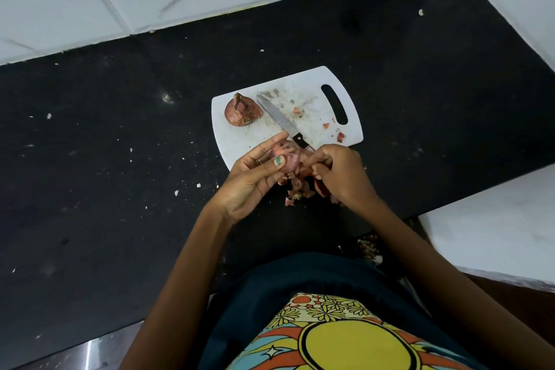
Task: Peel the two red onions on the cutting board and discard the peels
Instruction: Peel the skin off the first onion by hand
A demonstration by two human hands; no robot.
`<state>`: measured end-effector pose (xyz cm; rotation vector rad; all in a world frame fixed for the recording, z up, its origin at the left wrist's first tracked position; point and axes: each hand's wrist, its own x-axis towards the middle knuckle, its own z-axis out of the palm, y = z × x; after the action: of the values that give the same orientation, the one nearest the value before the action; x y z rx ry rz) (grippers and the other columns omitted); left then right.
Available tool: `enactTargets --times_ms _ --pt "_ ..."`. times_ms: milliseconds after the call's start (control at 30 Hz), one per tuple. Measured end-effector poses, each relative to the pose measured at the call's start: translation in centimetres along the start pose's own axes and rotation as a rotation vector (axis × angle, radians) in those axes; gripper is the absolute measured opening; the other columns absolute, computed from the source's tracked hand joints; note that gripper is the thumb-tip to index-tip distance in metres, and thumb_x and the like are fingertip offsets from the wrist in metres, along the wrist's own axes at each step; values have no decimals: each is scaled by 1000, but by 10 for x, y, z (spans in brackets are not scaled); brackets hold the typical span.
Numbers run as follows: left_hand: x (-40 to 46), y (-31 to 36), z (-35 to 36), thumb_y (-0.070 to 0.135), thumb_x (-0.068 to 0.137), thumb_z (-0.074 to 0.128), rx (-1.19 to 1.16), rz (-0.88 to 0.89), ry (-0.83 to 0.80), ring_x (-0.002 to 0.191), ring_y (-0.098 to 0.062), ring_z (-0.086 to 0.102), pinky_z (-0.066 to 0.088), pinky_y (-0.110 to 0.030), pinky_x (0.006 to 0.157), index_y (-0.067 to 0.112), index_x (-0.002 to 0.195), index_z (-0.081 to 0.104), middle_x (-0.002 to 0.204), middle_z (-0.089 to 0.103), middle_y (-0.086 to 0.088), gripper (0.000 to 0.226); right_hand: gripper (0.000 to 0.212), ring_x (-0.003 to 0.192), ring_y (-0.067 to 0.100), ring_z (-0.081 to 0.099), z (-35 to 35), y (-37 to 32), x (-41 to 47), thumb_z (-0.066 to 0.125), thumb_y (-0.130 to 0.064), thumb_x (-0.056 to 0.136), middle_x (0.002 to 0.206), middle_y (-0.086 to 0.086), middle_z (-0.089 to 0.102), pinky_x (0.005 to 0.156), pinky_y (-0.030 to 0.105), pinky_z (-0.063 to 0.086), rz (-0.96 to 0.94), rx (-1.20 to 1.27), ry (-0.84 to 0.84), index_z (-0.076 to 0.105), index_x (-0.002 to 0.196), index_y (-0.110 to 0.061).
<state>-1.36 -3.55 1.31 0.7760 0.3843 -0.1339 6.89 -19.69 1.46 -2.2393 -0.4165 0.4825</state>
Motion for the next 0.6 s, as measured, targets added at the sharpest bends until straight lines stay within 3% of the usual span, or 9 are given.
enactTargets --times_ms 100,200,267,367,500,600 --pt "0 0 2 -1 67 72 103 30 47 105 -17 66 55 -21 82 14 121 62 113 70 -7 57 26 85 9 65 -6 -6 -1 51 2 90 101 1 71 78 20 52 -37 -80 -31 72 101 -9" --pt "-1 1 5 -6 68 68 210 62 64 105 -16 66 55 -23 82 16 123 60 114 70 -6 60 16 80 16 69 -13 -18 -1 59 -13 92 97 5 70 75 33 59 -1 226 -33 68 105 -11" --pt "0 2 6 -6 66 68 249 86 62 104 -16 67 55 -25 83 17 124 59 114 70 -6 62 20 83 17 71 -18 -25 -2 64 -18 90 101 8 68 71 32 60 51 429 -127 66 109 -10" --pt "1 3 8 -4 65 71 295 102 55 106 -19 66 55 -29 88 17 128 57 115 70 -9 68 24 85 15 72 -20 -31 -3 71 -16 85 102 5 69 69 27 59 17 465 -206 66 107 -12" --pt "1 4 8 -2 67 70 278 108 60 114 -20 63 54 -30 90 16 127 57 124 65 -10 65 22 84 19 72 -20 -31 -1 72 -9 82 100 8 70 68 28 59 32 572 -193 67 104 -10" --pt "2 5 8 6 68 71 295 72 83 104 -19 67 56 -28 88 15 118 63 112 71 -8 51 25 87 24 72 -18 -28 0 71 -5 83 105 16 68 71 33 60 57 660 -168 66 107 -1"
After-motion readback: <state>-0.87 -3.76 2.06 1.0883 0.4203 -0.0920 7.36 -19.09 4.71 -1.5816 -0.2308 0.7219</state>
